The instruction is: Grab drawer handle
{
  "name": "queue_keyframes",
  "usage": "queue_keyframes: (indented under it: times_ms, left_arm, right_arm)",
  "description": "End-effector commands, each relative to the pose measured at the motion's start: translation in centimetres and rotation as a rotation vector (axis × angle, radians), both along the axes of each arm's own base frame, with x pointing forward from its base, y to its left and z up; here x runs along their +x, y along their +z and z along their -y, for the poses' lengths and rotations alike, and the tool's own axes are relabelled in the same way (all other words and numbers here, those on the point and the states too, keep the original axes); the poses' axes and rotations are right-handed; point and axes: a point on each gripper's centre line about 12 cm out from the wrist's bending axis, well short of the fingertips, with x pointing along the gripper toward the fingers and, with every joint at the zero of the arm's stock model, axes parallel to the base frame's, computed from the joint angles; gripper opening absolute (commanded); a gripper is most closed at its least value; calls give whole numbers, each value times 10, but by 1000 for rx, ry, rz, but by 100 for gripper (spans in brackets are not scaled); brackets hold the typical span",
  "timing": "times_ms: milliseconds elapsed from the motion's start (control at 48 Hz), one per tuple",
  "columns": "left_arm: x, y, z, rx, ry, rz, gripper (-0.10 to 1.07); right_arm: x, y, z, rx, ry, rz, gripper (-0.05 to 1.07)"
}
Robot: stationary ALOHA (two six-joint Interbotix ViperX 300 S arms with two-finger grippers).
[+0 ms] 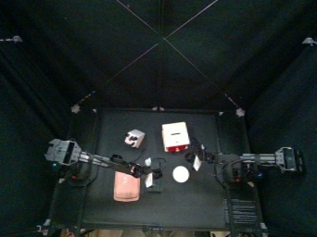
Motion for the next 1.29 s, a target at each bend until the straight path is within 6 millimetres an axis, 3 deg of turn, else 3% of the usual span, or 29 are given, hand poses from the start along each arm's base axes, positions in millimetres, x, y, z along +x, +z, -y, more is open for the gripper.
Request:
queue_keyframes:
  times_ms: [0, 479, 708, 938, 1271]
  left_arm:
    - [1, 15, 0, -6, -2, 41, 36]
    - [-1, 20, -4, -4, 6, 51, 36]
    - [-2, 27, -18, -7, 39, 66, 36]
    - [0, 34, -46, -23, 115, 85, 36]
    - [-4, 36, -107, -117, 314, 95, 36]
  right_arm:
    - [1, 6, -1, 6, 1, 25, 51]
    - [1, 6, -2, 64, -27, 31, 51]
    - [1, 5, -2, 88, -47, 23, 51]
    - [0, 6, 4, 150, -112, 12, 51]
    - [-1, 11, 20, 261, -234, 48, 51]
